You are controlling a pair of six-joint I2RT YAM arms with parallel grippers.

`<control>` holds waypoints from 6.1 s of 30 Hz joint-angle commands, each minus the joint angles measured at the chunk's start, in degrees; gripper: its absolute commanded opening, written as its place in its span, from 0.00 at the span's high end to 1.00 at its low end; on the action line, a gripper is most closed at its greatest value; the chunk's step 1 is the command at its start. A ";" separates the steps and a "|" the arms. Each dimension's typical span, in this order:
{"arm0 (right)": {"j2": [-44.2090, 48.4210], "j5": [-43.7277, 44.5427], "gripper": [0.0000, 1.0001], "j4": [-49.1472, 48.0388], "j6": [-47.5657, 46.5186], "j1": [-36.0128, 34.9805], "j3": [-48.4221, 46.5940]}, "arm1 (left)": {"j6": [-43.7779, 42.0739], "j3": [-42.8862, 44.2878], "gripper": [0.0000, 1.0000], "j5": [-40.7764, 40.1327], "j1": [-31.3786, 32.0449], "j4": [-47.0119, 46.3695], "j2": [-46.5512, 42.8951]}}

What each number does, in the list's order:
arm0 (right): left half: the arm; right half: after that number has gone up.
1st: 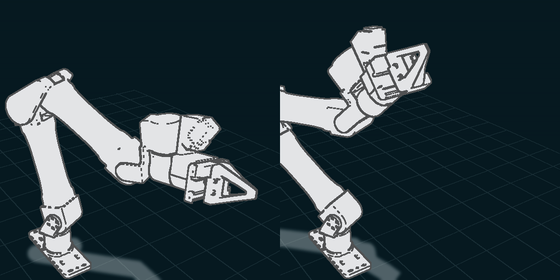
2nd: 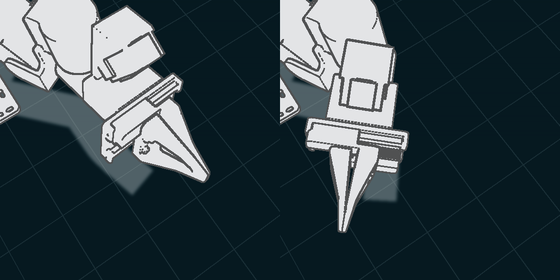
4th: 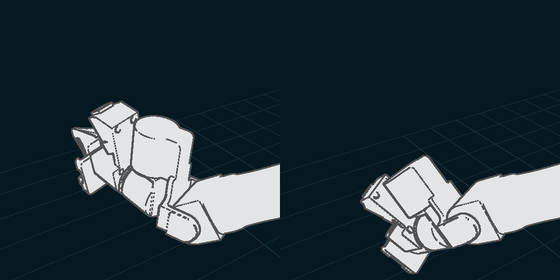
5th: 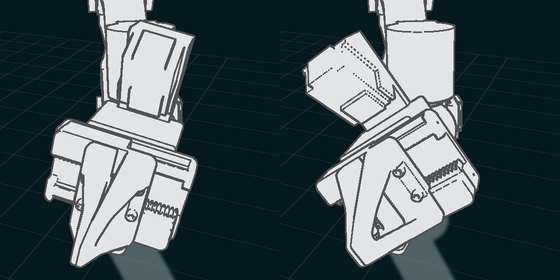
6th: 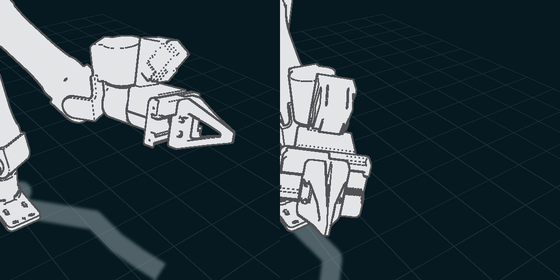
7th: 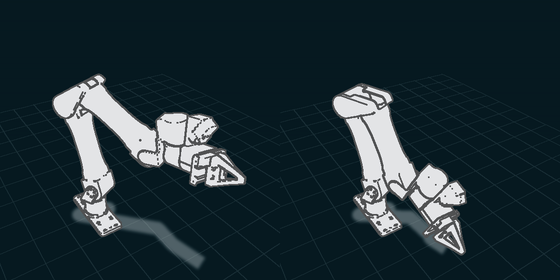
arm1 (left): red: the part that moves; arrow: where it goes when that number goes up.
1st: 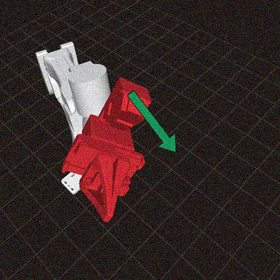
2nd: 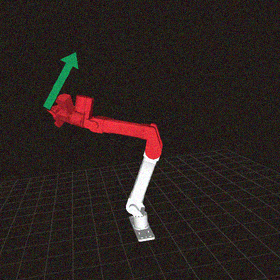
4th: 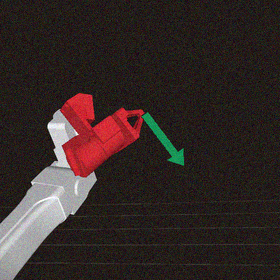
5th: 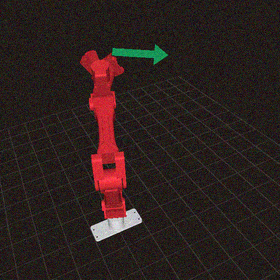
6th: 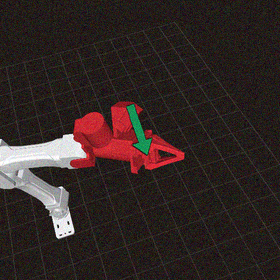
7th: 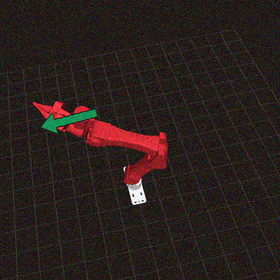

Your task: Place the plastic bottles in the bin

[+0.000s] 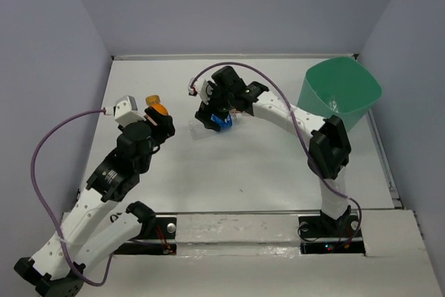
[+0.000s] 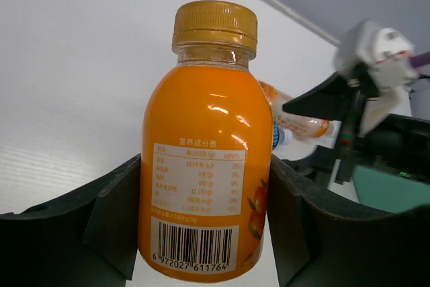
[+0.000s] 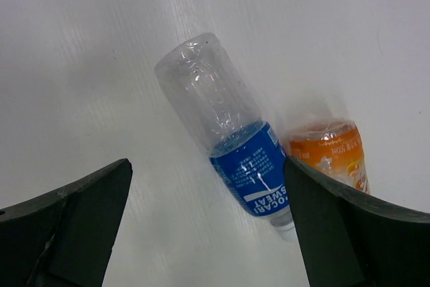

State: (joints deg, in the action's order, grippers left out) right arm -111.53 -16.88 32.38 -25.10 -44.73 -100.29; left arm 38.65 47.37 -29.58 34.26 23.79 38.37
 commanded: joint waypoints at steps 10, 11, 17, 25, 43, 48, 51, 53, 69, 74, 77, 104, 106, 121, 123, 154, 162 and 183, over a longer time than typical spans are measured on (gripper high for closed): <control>-21.08 5.90 0.00 13.58 -11.81 -2.82 -22.04 | -11.23 1.14 0.42 -5.22 -0.34 -7.88 -8.31; -22.15 5.72 0.00 14.11 -11.99 -3.43 -24.05 | -11.49 1.14 0.42 -5.22 -0.42 -7.88 -8.49; -27.52 6.87 0.11 13.42 -11.73 -4.58 -24.78 | -12.37 0.88 0.41 -5.57 -0.42 -8.06 -9.37; -18.92 3.88 0.47 2.34 -4.96 -6.33 -14.15 | -12.73 0.79 0.41 -5.05 -0.42 -8.85 -9.89; 43.22 26.29 0.61 -29.82 16.39 18.86 17.75 | -9.03 -0.70 0.42 8.57 -0.33 -14.12 -9.37; 46.22 29.19 0.61 -34.40 22.37 35.92 22.67 | -8.16 -0.09 0.42 13.49 -0.25 -17.19 -5.60; 45.78 27.96 0.61 -36.07 28.87 42.96 27.59 | -8.16 0.35 0.42 16.92 -0.33 -21.23 -3.13; 46.57 25.87 0.59 -37.48 33.69 45.60 30.58 | -8.24 1.75 0.42 18.68 -0.25 -23.35 0.46; 67.29 12.59 0.19 -22.28 46.02 47.10 31.21 | -13.95 33.53 0.42 12.62 20.49 -40.40 39.81; 75.48 6.17 1.00 -17.71 46.55 47.10 26.65 | -17.47 47.78 0.42 12.09 24.18 -43.13 53.80; 79.34 3.90 1.00 -15.86 47.42 47.10 24.27 | -17.30 59.12 0.42 14.11 25.50 -42.25 63.73; 82.43 -2.98 1.00 -13.75 48.13 47.10 25.14 | -23.26 94.22 0.01 28.09 28.49 -40.32 91.28; 82.26 -3.77 1.00 -13.75 48.13 47.10 25.06 | -26.15 92.82 0.01 27.74 27.71 -36.38 88.39; 82.35 -11.50 1.00 -13.57 48.31 47.10 31.65 | -44.81 36.21 0.01 20.17 10.13 -28.19 52.60; 81.99 -12.30 1.00 -13.48 48.48 47.10 31.47 | -49.71 32.09 0.01 21.31 8.99 -28.10 52.60; 78.57 -20.73 0.60 -15.59 49.10 47.10 33.32 | -65.20 51.05 0.01 23.51 6.96 -21.68 87.65; 78.13 -21.35 0.59 -16.38 49.97 47.10 34.28 | -63.88 52.30 0.01 24.75 6.08 -20.10 90.92; 74.53 -23.18 0.04 -21.29 57.17 46.58 43.68 | -29.27 17.09 0.46 47.13 5.46 -49.95 46.90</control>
State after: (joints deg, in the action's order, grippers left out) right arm -35.09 -37.36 16.64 28.14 2.52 -58.92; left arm -2.07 72.47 7.62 38.94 -11.64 92.29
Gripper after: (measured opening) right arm 0.953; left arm 0.650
